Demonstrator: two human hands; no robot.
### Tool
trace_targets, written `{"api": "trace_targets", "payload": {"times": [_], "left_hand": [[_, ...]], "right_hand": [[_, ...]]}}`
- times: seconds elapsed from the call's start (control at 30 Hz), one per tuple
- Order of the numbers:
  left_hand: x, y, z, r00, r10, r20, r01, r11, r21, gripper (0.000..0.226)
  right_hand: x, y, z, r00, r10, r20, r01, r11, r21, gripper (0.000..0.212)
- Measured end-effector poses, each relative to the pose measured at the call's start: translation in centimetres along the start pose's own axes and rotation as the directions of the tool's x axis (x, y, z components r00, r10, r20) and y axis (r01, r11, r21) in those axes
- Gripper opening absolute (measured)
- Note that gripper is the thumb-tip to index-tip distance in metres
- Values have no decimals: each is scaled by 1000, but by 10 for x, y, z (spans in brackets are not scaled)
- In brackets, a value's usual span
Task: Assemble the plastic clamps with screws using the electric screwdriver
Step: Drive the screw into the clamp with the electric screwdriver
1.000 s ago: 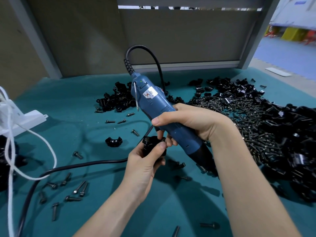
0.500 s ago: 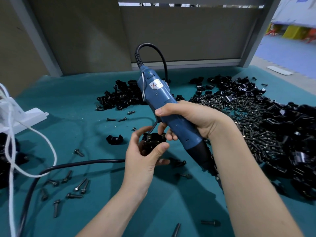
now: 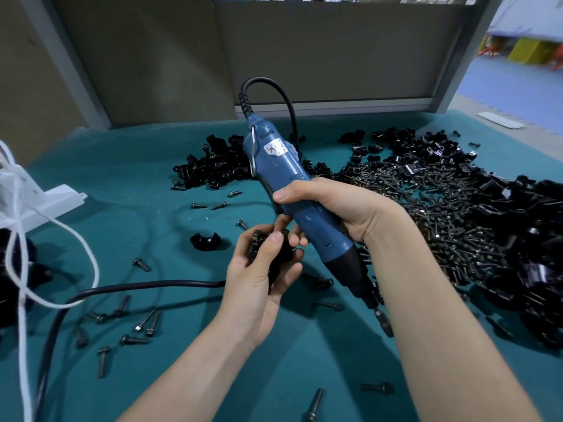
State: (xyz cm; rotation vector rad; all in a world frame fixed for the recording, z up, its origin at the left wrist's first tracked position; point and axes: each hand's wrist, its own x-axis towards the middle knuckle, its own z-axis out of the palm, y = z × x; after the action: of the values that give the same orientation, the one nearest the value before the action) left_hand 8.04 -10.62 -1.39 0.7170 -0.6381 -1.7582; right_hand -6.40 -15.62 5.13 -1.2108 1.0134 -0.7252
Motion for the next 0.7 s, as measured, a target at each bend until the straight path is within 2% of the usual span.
{"api": "trace_targets", "payload": {"times": [0.17, 0.4, 0.7], "left_hand": [[1, 2, 0, 997, -73, -25, 72, 997, -23, 12], [1, 1, 1, 986, -164, 0, 164, 986, -36, 30], [-1, 4, 2, 980, -180, 88, 187, 979, -82, 21]], "right_hand": [[1, 0, 1, 999, 32, 5, -32, 998, 46, 34], [2, 2, 0, 999, 39, 3, -40, 998, 43, 31], [3, 3, 1, 1000, 16, 10, -17, 1000, 26, 31]]}}
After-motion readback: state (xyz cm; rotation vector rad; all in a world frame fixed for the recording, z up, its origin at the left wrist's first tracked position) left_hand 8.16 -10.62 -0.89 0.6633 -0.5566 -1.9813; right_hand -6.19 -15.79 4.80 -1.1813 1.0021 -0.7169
